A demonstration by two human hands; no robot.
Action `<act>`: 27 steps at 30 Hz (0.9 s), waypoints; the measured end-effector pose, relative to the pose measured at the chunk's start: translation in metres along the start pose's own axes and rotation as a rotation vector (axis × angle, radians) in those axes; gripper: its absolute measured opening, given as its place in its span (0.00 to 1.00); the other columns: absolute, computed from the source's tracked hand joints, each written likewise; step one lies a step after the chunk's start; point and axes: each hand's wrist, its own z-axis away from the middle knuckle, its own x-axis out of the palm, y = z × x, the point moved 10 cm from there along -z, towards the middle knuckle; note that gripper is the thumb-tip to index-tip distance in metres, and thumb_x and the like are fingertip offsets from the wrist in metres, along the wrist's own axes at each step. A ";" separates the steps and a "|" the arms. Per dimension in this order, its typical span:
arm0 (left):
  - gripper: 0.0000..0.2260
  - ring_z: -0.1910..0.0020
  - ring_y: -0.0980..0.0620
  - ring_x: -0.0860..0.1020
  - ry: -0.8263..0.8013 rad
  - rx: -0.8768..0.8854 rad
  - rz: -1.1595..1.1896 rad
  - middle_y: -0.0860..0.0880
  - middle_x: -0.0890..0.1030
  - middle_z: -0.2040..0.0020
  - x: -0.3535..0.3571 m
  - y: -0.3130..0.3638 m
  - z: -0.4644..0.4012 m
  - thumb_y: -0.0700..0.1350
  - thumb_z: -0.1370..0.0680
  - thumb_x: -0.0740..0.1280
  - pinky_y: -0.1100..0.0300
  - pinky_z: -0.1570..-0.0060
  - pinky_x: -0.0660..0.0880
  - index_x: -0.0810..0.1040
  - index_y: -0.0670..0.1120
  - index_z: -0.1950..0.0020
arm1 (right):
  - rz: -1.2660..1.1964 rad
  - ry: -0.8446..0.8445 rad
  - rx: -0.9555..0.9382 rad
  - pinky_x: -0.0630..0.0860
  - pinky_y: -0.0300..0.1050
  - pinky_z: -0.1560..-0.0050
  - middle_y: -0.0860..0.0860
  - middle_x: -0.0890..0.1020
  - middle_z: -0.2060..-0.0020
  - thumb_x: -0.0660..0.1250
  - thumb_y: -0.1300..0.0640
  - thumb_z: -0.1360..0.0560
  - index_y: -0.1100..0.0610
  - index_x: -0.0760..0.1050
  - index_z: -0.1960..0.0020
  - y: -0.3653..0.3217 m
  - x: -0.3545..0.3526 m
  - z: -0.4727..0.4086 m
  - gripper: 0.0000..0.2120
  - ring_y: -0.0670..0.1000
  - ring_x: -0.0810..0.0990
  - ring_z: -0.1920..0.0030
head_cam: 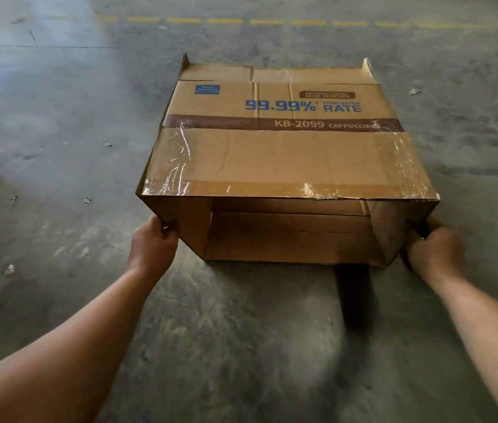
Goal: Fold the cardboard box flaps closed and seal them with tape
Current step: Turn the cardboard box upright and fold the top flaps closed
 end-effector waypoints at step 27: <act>0.12 0.43 0.35 0.77 0.326 0.188 -0.263 0.35 0.79 0.43 -0.143 0.160 -0.094 0.39 0.19 0.59 0.50 0.53 0.70 0.74 0.37 0.37 | 0.132 0.167 -0.428 0.69 0.48 0.61 0.64 0.81 0.54 0.61 0.55 0.23 0.61 0.78 0.52 -0.209 -0.103 -0.040 0.11 0.64 0.77 0.55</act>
